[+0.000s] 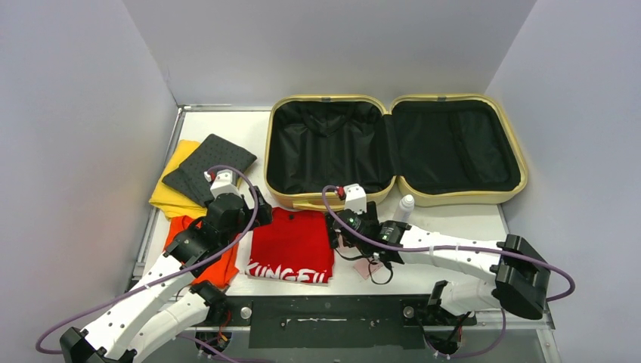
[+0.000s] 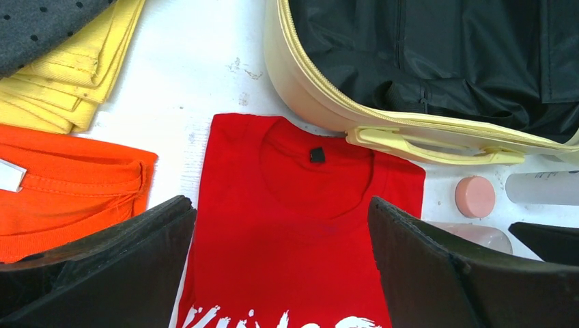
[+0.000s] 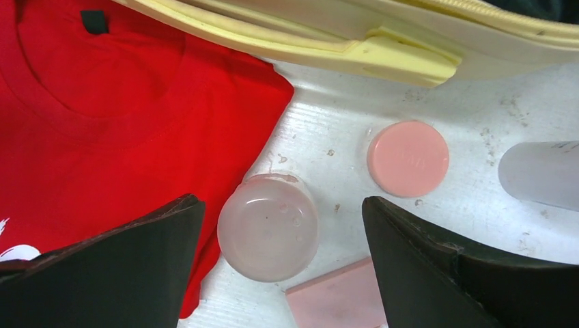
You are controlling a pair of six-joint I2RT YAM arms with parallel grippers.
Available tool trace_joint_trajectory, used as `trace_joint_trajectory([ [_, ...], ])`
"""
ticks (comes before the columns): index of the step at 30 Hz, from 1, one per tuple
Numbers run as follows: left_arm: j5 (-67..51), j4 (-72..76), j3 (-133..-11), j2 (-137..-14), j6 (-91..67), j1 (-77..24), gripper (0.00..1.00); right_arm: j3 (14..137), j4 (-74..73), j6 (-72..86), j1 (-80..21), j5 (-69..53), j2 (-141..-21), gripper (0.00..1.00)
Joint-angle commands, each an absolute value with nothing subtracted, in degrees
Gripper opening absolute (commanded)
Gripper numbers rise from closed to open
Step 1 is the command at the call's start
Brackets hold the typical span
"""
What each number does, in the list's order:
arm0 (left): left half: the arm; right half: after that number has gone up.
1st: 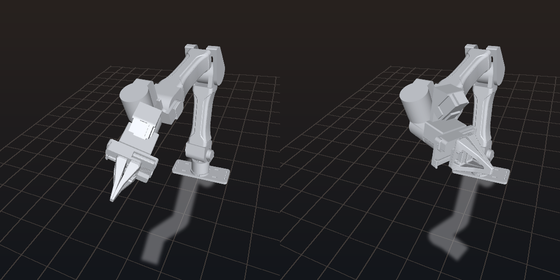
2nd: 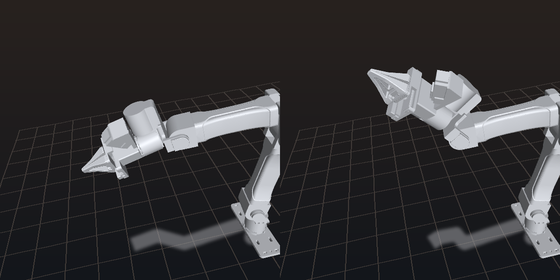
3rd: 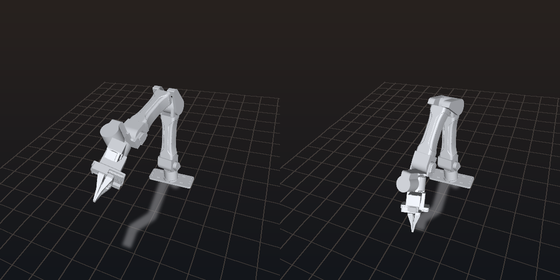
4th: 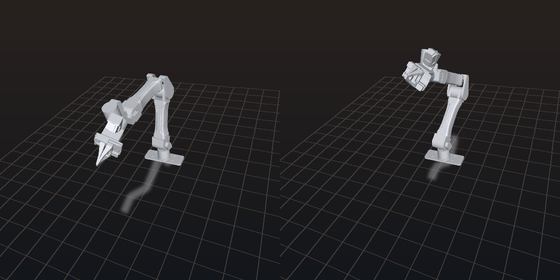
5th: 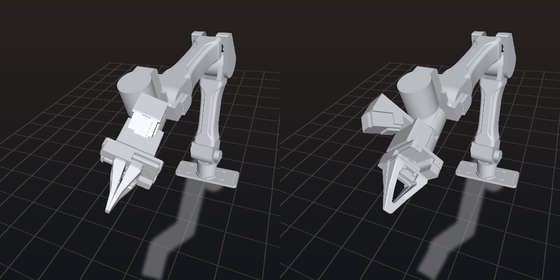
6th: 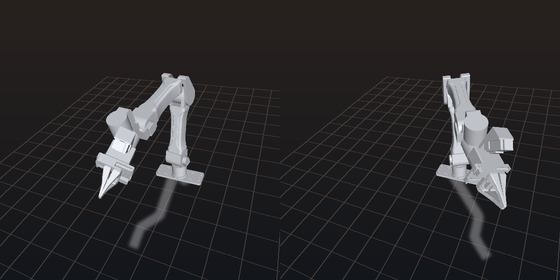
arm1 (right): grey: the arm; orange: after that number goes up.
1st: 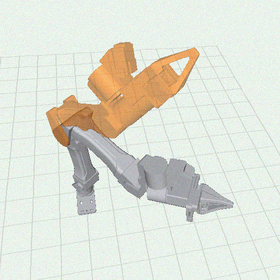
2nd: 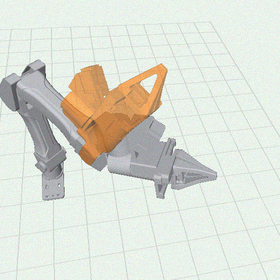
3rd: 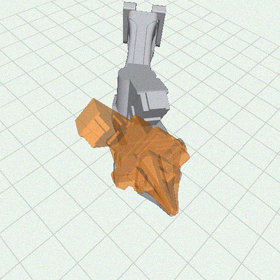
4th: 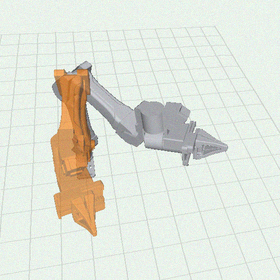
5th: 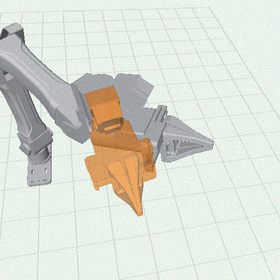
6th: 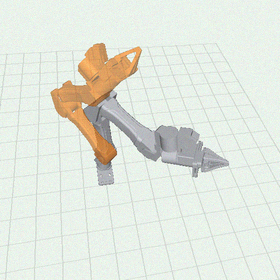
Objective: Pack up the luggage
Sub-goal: Pick up the makeup from the center of the board.
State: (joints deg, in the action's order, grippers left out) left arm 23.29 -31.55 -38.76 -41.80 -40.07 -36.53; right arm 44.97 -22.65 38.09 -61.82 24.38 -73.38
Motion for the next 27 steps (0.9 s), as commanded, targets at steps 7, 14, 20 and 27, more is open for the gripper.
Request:
trace_joint_trajectory([
  [7,23.02,-31.22,-39.29,-41.04,-40.0,-36.21,0.96,42.62,-19.74,38.72,-60.37,22.02,-75.81,0.71],
  [14,23.43,-31.02,-40.4,-41.99,-38.72,-36.21,0.96,44.89,-23.39,37.89,-60.3,21.97,-71.47,0.43],
  [20,26.94,-31.25,-44.82,-42.82,-35.58,-36.12,0.96,56.52,-28.27,31.92,-55.03,18.39,-66.26,0.34],
  [27,36.41,-27.11,-48.35,-41.35,-28.0,-35.96,0.96,60.94,-13.84,32.84,-25.0,-10.2,-69.14,0.34],
])
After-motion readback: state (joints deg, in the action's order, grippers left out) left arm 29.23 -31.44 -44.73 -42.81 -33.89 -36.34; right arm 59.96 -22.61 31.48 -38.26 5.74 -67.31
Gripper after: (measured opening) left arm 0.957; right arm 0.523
